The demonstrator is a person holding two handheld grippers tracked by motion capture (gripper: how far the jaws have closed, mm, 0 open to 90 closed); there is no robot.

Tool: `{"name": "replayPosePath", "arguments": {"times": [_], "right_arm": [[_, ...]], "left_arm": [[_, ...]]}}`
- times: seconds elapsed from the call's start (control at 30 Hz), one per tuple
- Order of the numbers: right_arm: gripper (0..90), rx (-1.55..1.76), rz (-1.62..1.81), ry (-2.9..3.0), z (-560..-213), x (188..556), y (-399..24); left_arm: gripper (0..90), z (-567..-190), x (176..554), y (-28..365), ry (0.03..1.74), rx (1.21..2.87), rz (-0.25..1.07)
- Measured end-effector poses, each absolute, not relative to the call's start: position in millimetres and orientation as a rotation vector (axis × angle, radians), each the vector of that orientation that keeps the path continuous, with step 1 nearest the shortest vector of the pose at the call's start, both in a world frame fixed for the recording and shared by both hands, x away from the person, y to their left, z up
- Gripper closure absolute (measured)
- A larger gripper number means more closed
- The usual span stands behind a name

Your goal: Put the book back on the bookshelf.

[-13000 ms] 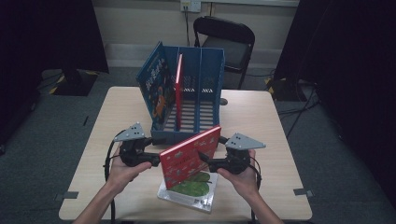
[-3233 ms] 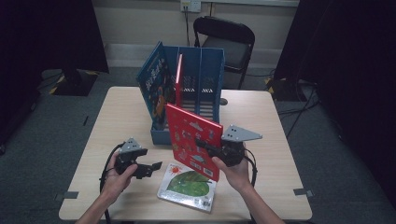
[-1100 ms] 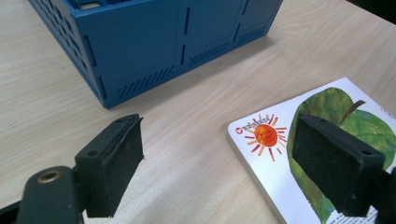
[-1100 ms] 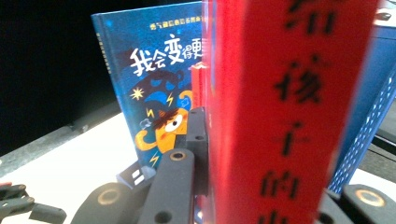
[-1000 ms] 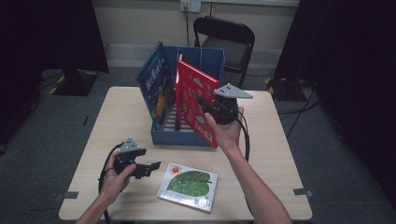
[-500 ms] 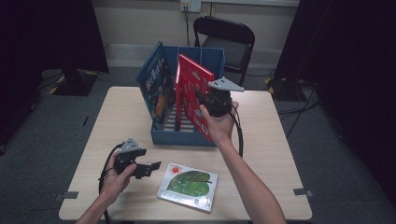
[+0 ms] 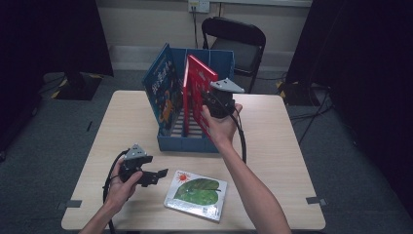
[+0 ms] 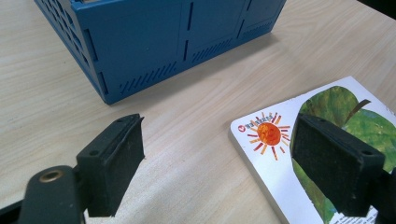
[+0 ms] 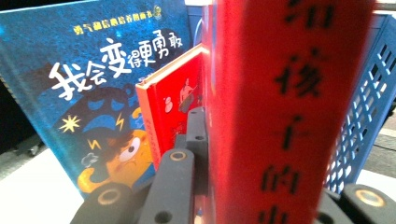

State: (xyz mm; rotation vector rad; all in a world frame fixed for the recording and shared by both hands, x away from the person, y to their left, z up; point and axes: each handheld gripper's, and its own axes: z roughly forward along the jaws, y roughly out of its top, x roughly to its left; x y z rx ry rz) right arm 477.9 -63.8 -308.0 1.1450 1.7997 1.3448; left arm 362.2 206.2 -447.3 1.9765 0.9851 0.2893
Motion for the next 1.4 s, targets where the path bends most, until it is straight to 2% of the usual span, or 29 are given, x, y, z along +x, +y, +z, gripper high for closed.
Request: {"name": "replayPosePath", "arguments": {"times": [1.4], "right_arm": [[80.1,1.255,1.227,1.670,-321,529,-29]], "left_arm": [[16.5,-455,362,198,0.970,2.011,0.276]]}}
